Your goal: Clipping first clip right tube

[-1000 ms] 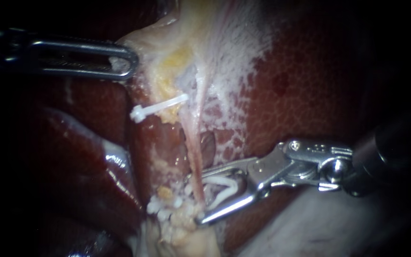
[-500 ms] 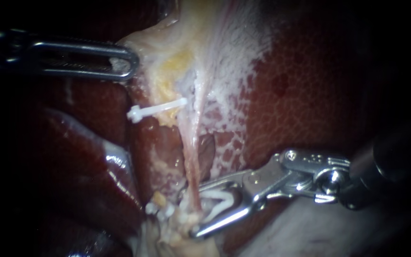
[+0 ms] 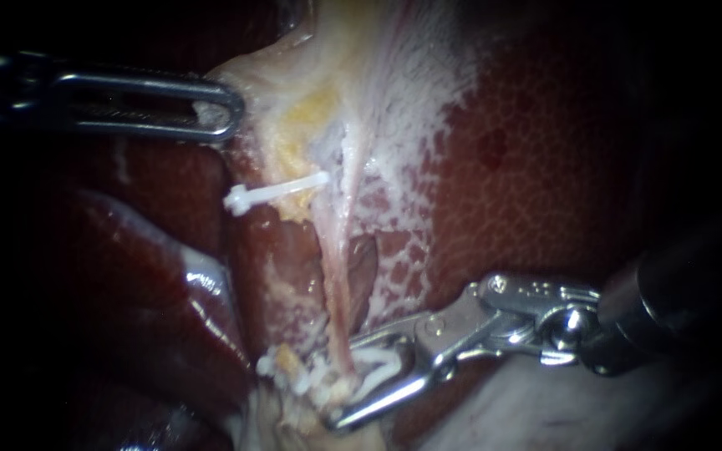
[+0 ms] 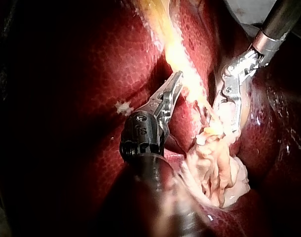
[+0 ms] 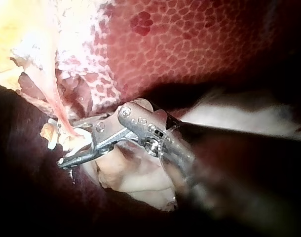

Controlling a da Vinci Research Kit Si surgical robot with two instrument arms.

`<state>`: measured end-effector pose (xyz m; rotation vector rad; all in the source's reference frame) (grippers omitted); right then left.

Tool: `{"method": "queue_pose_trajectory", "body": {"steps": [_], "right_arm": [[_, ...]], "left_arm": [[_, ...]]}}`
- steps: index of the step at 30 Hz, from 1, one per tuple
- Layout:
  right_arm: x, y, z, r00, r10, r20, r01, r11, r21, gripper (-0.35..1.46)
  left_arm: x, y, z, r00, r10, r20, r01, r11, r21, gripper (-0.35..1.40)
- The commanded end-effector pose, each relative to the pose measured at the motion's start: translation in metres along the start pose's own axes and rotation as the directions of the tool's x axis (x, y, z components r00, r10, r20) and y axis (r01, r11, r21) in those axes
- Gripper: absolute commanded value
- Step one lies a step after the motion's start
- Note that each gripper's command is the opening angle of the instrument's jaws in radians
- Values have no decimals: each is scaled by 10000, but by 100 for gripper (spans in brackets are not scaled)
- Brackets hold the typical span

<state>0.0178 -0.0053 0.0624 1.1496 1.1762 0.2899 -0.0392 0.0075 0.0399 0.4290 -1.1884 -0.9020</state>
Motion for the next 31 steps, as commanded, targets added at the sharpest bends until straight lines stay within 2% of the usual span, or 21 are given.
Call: {"method": "queue_pose_trajectory", "body": {"steps": [1,2,6,9,15,31], "right_arm": [[2,1,-3,10000,51,-2,-51,10000,7,22],[2,2,-5,9999,172,-3,-172,9999,13,18],[2,11,-15,9930,1176,-68,-1176,9930,50,-17],[1,18,-21,9914,1281,-275,-1281,9918,28,-35],[-3,26,-29,9887,1439,-421,-1445,9894,-113,-35],[-9,28,-26,9876,1518,-395,-1524,9882,-119,-35]], "left_arm": [[0,0,0,10000,-1,1,1,10000,1,-35],[0,0,0,10000,-1,1,1,10000,1,-35],[1,1,0,10000,2,1,-2,10000,1,-35],[1,1,0,10000,5,1,-5,10000,2,-35],[1,2,0,10000,7,1,-7,10000,2,-35],[2,2,0,10000,9,1,-9,10000,3,-35]]}}
